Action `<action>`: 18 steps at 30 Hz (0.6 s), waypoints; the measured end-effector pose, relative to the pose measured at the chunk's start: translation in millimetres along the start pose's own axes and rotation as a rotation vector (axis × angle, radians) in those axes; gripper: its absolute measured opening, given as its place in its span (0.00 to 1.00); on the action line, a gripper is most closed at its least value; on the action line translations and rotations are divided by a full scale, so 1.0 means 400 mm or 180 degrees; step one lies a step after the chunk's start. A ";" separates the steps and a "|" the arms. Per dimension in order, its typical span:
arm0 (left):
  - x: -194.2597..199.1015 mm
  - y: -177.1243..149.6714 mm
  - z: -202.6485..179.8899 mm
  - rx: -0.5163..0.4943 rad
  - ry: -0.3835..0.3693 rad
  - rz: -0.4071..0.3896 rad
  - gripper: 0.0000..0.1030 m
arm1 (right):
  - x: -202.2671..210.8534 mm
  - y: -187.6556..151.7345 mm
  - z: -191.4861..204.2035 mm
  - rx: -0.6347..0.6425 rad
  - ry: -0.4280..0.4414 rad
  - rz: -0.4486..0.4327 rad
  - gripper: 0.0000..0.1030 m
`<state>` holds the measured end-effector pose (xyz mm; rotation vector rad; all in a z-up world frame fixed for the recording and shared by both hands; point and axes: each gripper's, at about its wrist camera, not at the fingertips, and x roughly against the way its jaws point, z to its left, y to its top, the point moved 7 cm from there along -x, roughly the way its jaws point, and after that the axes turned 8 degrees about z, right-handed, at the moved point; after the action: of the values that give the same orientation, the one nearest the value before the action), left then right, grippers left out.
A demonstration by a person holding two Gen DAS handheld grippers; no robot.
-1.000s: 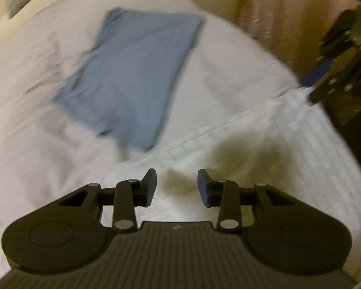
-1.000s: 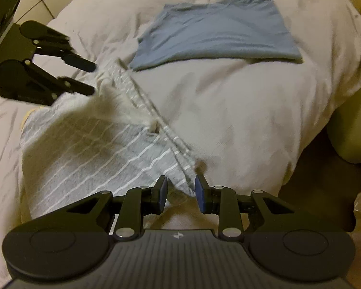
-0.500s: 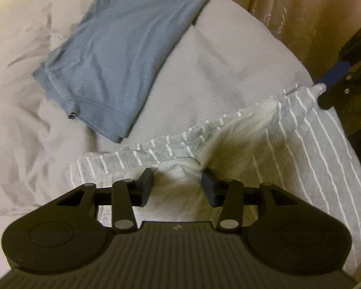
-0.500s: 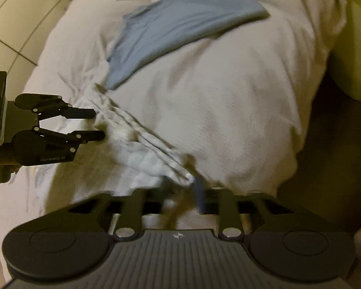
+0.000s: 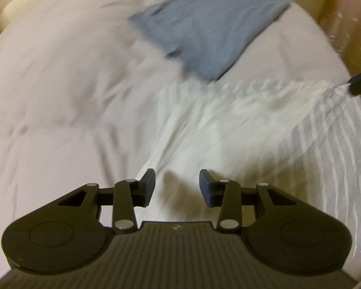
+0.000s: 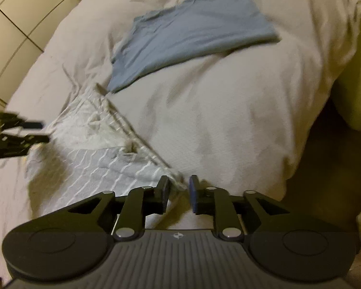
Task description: Fold clothes
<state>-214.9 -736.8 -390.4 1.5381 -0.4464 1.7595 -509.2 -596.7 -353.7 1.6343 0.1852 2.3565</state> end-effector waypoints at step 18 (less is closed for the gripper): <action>-0.062 -0.305 0.103 0.0814 -0.0206 0.0174 0.41 | -0.003 -0.183 0.385 0.1299 0.0063 0.0087 0.25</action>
<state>-98.4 -691.9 -430.4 1.7792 -0.3062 1.8703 -354.5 -534.2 -318.4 1.7909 0.6918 2.4745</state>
